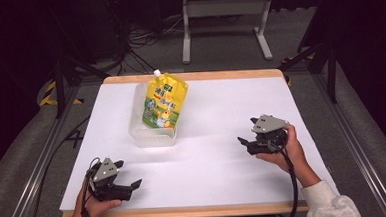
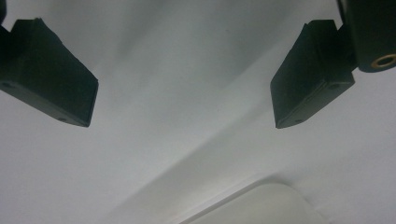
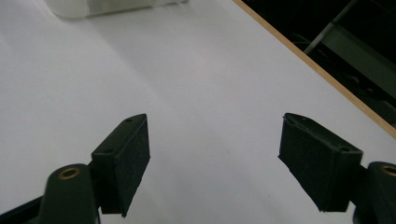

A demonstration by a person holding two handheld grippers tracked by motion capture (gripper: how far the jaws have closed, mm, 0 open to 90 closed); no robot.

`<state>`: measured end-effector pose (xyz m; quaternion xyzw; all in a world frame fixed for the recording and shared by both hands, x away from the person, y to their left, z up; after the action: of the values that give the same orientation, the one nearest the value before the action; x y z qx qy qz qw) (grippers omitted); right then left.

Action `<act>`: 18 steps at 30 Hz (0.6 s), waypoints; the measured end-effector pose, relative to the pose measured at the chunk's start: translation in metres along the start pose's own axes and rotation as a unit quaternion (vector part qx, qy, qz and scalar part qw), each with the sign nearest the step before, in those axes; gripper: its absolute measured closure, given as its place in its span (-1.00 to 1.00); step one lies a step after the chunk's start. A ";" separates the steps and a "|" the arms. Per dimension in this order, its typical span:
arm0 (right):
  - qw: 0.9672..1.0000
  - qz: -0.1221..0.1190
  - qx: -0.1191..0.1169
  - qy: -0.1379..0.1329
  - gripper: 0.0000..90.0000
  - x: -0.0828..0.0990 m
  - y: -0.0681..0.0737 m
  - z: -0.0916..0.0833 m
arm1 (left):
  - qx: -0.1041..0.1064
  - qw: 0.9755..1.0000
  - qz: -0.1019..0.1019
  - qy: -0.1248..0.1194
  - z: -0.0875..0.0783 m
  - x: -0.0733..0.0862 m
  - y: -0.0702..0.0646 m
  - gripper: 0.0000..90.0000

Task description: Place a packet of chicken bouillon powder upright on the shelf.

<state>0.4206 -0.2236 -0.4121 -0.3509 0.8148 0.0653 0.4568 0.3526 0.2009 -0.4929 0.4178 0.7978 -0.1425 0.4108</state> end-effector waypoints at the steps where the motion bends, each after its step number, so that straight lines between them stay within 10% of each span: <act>1: 1.000 0.004 0.000 -0.001 -0.45 0.003 -0.001 -0.002 | 0.000 1.000 0.000 0.000 0.000 0.000 0.000 -0.82; 18: 1.000 0.008 0.008 0.011 -0.54 0.047 -0.005 -0.023 | 0.002 1.000 0.002 0.002 0.000 -0.001 -0.001 -0.82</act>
<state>0.3923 -0.2607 -0.4348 -0.3413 0.8232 0.0587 0.4499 0.3518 0.2001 -0.4925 0.4206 0.7976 -0.1420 0.4085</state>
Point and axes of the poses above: each handheld gripper's, and its own axes: z roughly forward along the jaws, x roughly out of its underside, y roughly to its left, the point moved 6 cm from there along z, roughly forward along the jaws, and after that the axes turned 9 degrees about z, right-handed, at the moved point
